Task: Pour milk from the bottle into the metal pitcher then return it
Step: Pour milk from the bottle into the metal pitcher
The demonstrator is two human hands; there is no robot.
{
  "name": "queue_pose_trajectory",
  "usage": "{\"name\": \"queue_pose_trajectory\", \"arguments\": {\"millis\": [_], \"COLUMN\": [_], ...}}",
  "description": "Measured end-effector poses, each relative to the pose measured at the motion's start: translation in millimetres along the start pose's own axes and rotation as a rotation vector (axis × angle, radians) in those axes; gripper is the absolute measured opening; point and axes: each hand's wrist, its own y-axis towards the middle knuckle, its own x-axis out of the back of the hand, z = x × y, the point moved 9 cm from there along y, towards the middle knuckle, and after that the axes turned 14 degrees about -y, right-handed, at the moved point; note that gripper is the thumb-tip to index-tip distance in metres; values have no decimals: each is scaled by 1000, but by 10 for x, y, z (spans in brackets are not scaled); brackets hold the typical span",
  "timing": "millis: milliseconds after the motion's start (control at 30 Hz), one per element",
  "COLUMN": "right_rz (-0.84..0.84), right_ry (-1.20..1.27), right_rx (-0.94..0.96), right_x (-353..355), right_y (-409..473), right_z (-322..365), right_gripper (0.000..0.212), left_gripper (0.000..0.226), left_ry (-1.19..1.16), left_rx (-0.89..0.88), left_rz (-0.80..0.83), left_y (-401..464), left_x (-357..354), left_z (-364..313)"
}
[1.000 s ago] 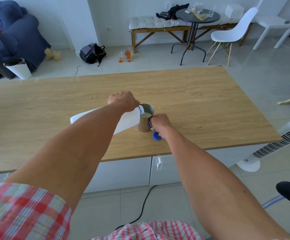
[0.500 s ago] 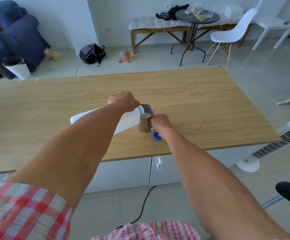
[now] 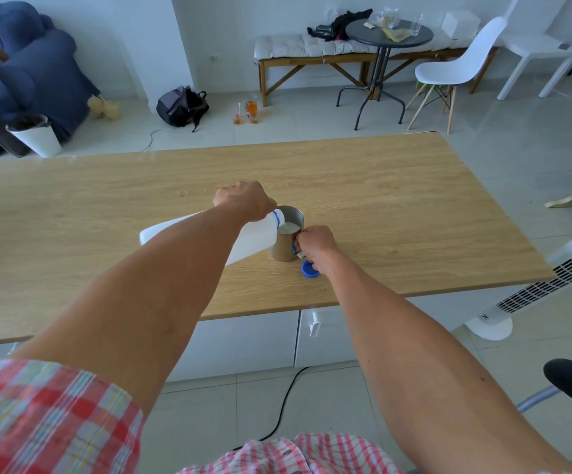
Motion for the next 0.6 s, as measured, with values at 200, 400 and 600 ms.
{"name": "queue_pose_trajectory", "arguments": {"millis": [200, 400, 600], "right_rz": [1, 1, 3], "right_ry": [-1, 6, 3], "right_rx": [2, 4, -2], "right_x": [-6, -8, -30], "right_y": [0, 7, 35], "right_z": [2, 1, -6], "right_gripper": [20, 20, 20], "left_gripper": [33, 33, 34], "left_ry": [-12, -16, -7], "left_rx": [1, -5, 2], "left_rz": [13, 13, 15], "left_y": [-12, -26, -31], "left_x": [-5, 6, 7], "left_z": [-6, -11, -18]}}
